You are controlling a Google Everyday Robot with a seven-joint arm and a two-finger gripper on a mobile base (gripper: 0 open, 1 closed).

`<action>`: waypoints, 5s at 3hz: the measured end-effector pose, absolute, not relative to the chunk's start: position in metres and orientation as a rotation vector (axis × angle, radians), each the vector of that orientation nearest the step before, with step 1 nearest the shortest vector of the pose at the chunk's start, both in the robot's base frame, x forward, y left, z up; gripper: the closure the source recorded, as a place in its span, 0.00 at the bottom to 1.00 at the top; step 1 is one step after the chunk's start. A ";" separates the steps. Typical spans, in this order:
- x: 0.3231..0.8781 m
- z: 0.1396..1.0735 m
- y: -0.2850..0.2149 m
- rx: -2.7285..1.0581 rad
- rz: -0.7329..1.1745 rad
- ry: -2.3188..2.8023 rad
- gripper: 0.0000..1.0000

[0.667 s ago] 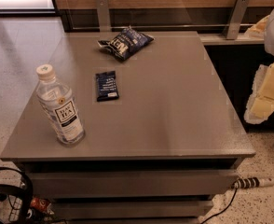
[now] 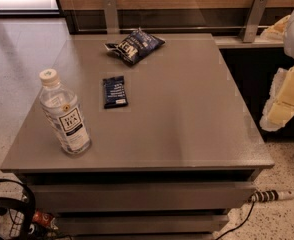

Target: Move blue plastic bottle near blue chip bag

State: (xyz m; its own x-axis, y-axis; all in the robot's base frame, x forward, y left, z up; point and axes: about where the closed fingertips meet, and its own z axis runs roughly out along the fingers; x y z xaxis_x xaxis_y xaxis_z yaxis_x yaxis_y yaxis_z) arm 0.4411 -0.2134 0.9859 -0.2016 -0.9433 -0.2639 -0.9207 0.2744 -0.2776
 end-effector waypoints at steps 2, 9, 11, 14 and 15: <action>0.433 0.987 -0.165 -1.650 0.139 2.010 0.00; 0.447 0.883 0.029 -1.397 0.915 1.488 0.00; 0.430 0.855 0.076 -1.298 1.037 1.315 0.00; 0.415 0.867 0.127 -1.329 1.018 1.253 0.00; 0.422 0.862 0.146 -1.358 1.032 1.277 0.00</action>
Offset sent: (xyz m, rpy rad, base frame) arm -0.0158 0.0976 -0.0093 0.3314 -0.0231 0.1540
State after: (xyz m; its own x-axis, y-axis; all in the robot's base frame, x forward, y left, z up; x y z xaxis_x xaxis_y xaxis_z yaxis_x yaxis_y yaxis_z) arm 0.4224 0.1459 0.8624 0.0912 -0.1741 -0.9805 -0.9952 0.0192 -0.0959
